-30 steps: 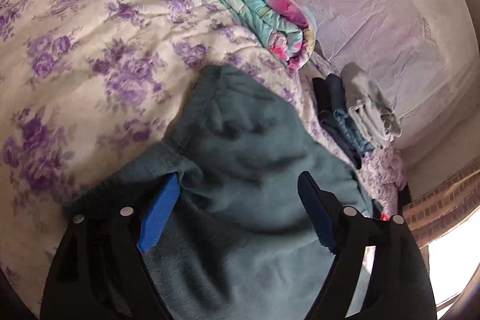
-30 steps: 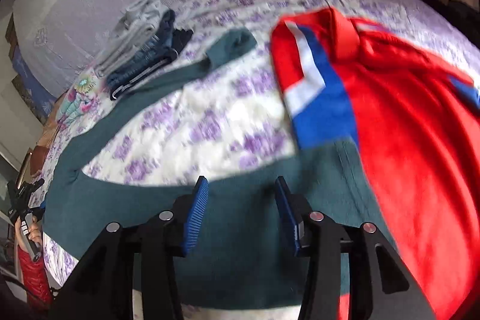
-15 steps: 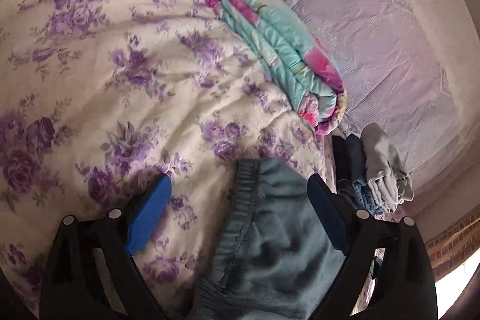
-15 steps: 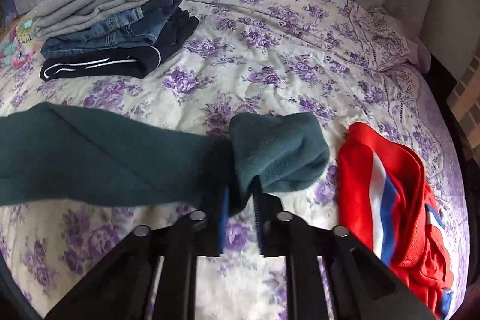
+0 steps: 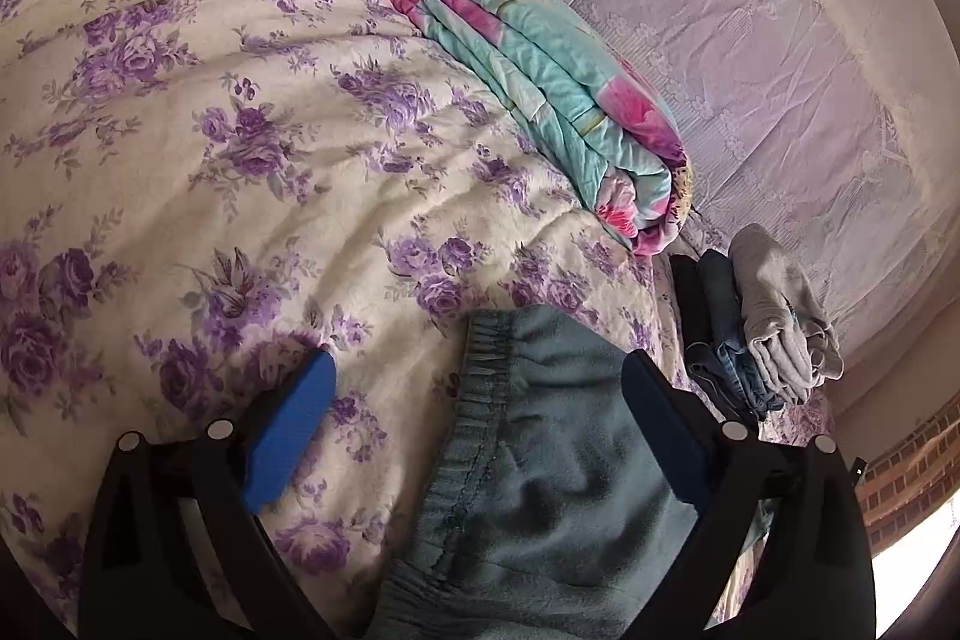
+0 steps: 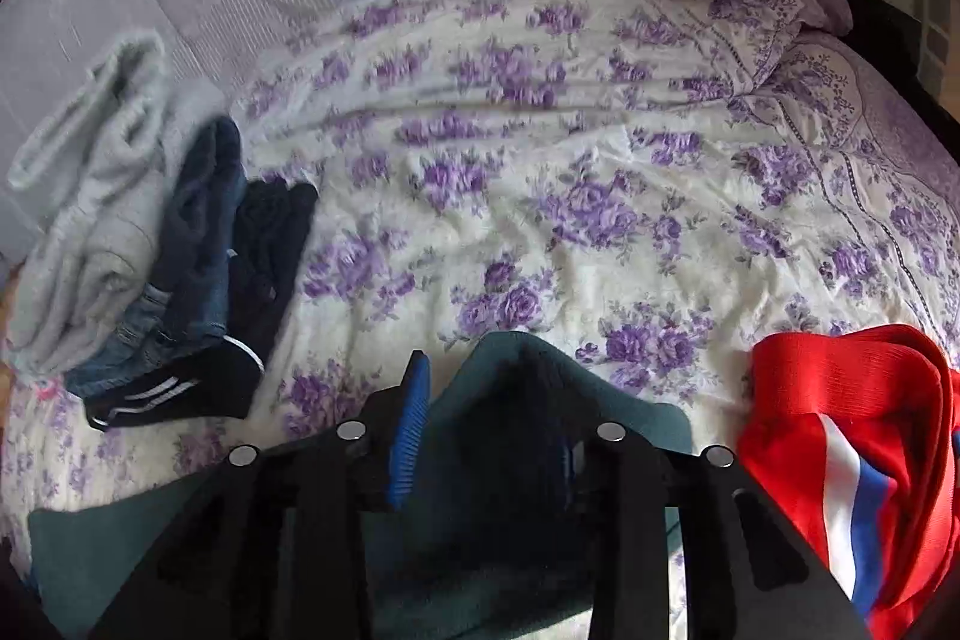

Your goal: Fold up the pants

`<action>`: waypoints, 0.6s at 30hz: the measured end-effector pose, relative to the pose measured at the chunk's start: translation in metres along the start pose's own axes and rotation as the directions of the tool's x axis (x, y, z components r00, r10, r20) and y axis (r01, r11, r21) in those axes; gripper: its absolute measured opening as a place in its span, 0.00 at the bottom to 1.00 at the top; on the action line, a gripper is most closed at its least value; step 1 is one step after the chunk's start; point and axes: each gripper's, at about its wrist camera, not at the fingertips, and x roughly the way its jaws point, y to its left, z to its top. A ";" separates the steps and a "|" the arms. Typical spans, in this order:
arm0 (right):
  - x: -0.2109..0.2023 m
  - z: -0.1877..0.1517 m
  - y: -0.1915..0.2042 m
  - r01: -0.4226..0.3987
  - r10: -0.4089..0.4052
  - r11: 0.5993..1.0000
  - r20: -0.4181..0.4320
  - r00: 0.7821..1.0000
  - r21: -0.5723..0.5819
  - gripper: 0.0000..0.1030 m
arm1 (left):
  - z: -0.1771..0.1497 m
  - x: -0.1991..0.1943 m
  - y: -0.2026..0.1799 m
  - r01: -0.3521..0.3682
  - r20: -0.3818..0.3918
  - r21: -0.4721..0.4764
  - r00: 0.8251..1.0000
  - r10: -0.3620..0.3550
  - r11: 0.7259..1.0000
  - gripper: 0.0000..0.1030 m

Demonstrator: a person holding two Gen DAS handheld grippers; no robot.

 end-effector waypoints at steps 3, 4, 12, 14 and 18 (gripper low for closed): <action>-0.014 -0.002 -0.020 0.080 -0.080 0.997 -0.029 0.996 -0.013 0.41 | 0.000 0.001 0.000 -0.006 -0.003 0.001 1.000 0.006 1.000 0.91; -0.013 -0.006 -0.026 0.101 -0.102 0.995 -0.058 0.993 -0.017 0.41 | 0.000 0.001 0.000 -0.007 -0.004 0.001 1.000 0.007 1.000 0.91; 0.017 -0.035 -0.042 -0.106 0.137 0.976 -0.158 0.978 0.189 0.48 | 0.000 0.003 -0.001 -0.012 -0.005 0.012 1.000 0.012 1.000 0.93; 0.008 -0.031 -0.033 -0.084 0.096 0.986 -0.074 0.993 0.146 0.06 | -0.001 0.002 -0.001 -0.012 -0.005 0.010 1.000 0.012 1.000 0.93; -0.048 -0.025 0.003 0.180 -0.160 0.972 0.141 0.977 -0.149 0.07 | -0.001 0.001 -0.001 -0.002 -0.002 0.004 1.000 0.002 1.000 0.93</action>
